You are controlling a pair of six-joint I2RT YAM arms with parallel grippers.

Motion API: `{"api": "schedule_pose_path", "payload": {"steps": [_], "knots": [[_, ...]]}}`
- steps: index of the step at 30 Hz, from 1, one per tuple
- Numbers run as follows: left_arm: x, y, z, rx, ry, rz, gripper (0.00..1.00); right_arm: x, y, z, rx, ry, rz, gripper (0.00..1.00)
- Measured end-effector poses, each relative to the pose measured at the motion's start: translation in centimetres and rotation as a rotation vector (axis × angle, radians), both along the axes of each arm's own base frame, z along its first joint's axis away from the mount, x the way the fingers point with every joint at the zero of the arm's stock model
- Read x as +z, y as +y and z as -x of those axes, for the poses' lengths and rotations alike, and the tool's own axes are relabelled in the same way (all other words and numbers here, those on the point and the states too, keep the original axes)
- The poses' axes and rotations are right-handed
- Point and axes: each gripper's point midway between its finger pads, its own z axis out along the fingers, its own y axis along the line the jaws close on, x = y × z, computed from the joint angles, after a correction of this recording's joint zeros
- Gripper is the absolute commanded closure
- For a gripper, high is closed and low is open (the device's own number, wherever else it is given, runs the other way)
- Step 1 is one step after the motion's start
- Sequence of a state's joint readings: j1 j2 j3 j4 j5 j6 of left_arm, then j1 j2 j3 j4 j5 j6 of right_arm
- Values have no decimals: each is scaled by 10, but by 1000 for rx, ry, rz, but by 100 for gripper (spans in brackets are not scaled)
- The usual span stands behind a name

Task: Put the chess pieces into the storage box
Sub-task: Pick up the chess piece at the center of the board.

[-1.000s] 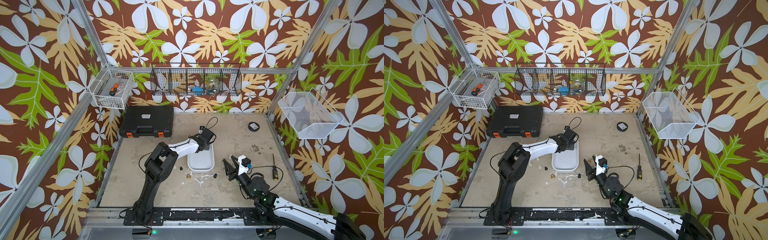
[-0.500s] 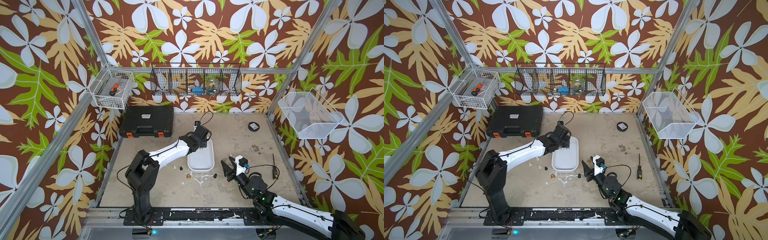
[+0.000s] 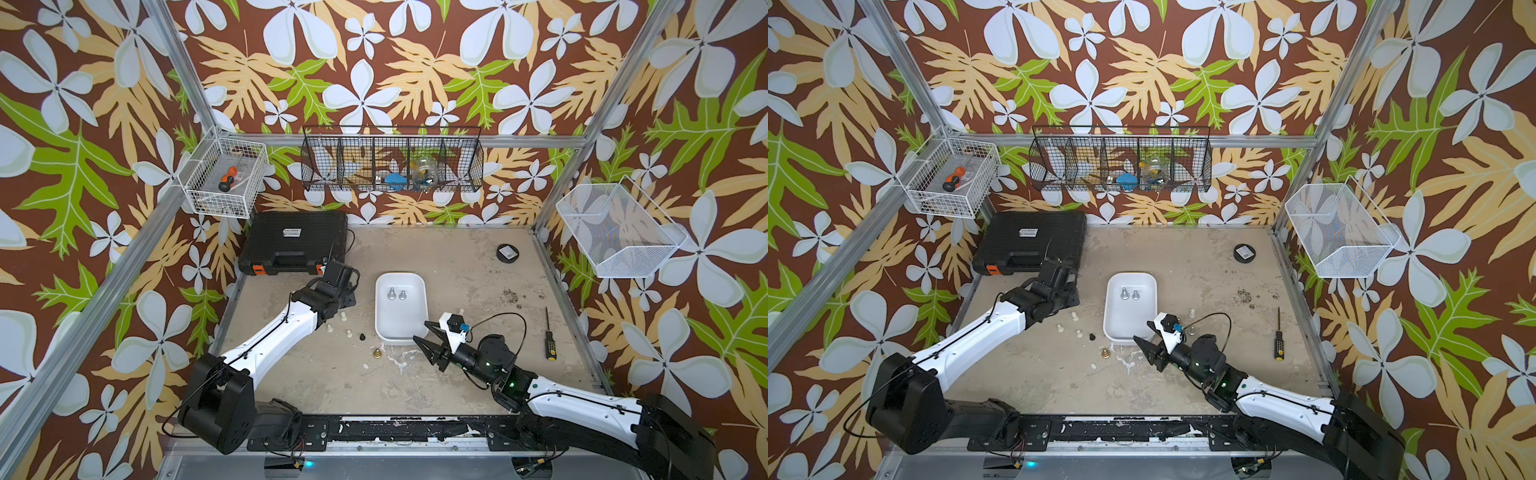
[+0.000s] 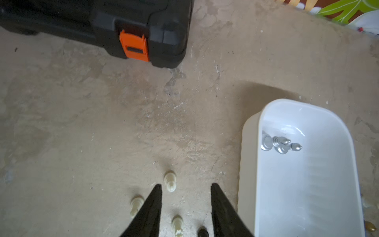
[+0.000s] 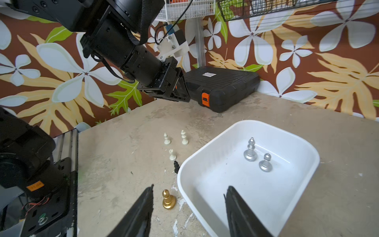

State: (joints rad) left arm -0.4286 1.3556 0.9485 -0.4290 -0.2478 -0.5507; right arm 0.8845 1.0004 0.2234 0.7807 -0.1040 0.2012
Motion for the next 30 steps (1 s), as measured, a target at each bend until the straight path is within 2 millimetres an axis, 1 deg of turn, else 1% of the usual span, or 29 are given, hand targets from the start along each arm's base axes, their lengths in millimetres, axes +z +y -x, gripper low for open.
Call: {"api": "schedule_pose_path", "payload": {"steps": [4, 6, 12, 18, 26, 30], "knots": [[-20, 22, 6, 42, 59, -12, 57, -2, 7, 4, 44, 11, 7, 42], [-29, 27, 6, 50, 85, -20, 57, -3, 9, 6, 57, 15, 9, 42], [-55, 20, 2, 19, 152, -21, 56, -1, 9, 7, 65, 11, 4, 42], [-59, 15, -6, 12, 152, -11, 54, 1, 9, 8, 66, 6, -2, 42], [-76, 14, -5, 5, 199, -21, 54, -4, 10, 7, 66, 16, 11, 42], [-82, 12, -6, 1, 206, -25, 55, -6, 10, 7, 67, 20, 15, 42]]}}
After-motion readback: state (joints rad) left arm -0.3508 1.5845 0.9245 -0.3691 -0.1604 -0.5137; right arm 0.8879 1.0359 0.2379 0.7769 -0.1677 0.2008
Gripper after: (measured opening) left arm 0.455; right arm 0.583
